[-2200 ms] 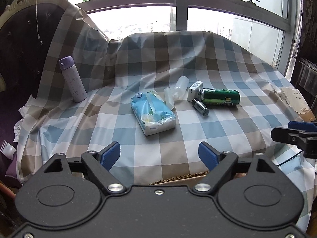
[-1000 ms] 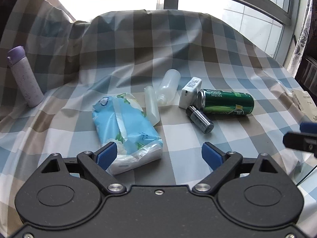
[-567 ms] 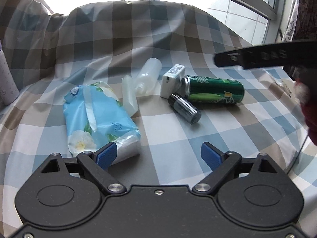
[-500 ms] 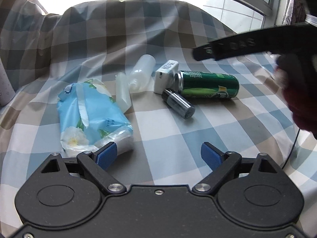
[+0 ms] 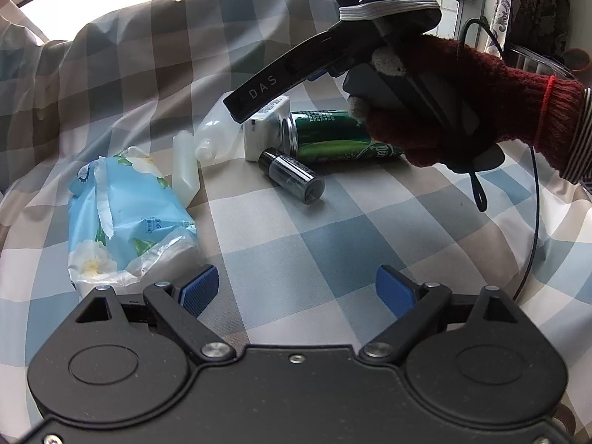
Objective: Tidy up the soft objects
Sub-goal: 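Close the right gripper on the white soap bar, then lift the soap bar with the right gripper and carry it away from the bottles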
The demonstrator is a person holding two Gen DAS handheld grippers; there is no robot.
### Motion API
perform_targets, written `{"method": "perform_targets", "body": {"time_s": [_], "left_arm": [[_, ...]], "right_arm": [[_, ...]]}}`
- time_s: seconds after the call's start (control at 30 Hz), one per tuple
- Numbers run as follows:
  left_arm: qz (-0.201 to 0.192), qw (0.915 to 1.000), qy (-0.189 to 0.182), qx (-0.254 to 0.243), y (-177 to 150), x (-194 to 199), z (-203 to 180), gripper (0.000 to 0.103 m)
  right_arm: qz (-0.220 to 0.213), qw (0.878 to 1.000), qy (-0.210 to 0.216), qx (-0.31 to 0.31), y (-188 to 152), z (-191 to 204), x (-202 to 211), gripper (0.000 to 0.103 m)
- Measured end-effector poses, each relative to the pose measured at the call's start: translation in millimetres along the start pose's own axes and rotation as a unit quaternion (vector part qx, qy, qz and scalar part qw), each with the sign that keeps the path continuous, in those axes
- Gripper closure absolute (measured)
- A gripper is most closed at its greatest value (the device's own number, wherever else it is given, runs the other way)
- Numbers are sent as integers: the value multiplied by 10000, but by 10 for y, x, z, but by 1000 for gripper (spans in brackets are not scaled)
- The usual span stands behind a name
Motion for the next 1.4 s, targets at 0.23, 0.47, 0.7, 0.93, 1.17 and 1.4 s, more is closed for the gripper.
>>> {"method": "perform_targets", "body": {"time_s": [0.23,0.47,0.7,0.93,1.17,1.4], "left_arm": [[139,9997,-3,216,-13,-71,75,14],[238,9992,-52,322,-43,-104,94,14],[209,9994,-38,286,-41,-99,90,14],[169,9995,-7,265,-46,-75,96,14],[88,9999,25,127,-55,-50,74,14],[-17,10000,31,-58,-89,-69,45,14]], "right_arm": [[456,9968,182,638,-59,138,-308,5],[696,9970,342,86,-98,45,-433,29],[684,9879,-534,-1284,-168,-624,-355,29],[464,9459,-1631,-2766,-617,-1426,178,29],[325,8880,-2424,-3895,-1221,-1648,965,28],[99,8843,-1916,-4257,-1463,-981,1430,28]]}}
Point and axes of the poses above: each gripper's, at about its wrist camera, not at the fingertips, and x roughly against the way its jaws point, z to its left, y to its top, the point moved 10 cm from there along -x, roughly the way its jaws point, and after that the axes turned 4 degrees about x, right-handed, at the moved point
